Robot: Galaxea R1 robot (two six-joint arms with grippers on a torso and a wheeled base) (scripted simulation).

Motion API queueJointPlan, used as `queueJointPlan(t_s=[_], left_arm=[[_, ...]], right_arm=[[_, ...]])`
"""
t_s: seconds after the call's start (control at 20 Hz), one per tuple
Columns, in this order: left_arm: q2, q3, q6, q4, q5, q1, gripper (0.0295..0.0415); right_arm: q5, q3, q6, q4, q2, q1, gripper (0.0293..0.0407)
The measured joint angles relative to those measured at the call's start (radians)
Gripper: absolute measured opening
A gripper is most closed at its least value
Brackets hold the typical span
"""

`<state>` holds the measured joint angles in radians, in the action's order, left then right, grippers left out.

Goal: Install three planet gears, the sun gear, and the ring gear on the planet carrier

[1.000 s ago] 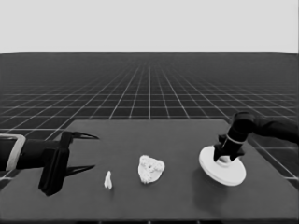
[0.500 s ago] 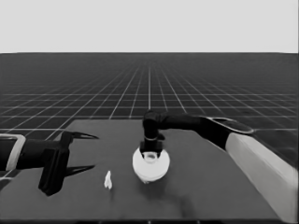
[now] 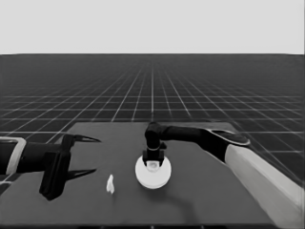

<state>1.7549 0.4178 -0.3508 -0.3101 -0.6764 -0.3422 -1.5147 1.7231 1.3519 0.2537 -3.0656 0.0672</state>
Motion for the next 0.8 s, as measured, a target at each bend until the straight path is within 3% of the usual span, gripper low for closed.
queueJointPlan(t_s=[0.8], left_arm=[[0.0,0.0,0.0,0.0,0.0,0.0,0.0385]], right_arm=[[0.0,0.002,0.109,0.001,0.001,0.016,0.0348]])
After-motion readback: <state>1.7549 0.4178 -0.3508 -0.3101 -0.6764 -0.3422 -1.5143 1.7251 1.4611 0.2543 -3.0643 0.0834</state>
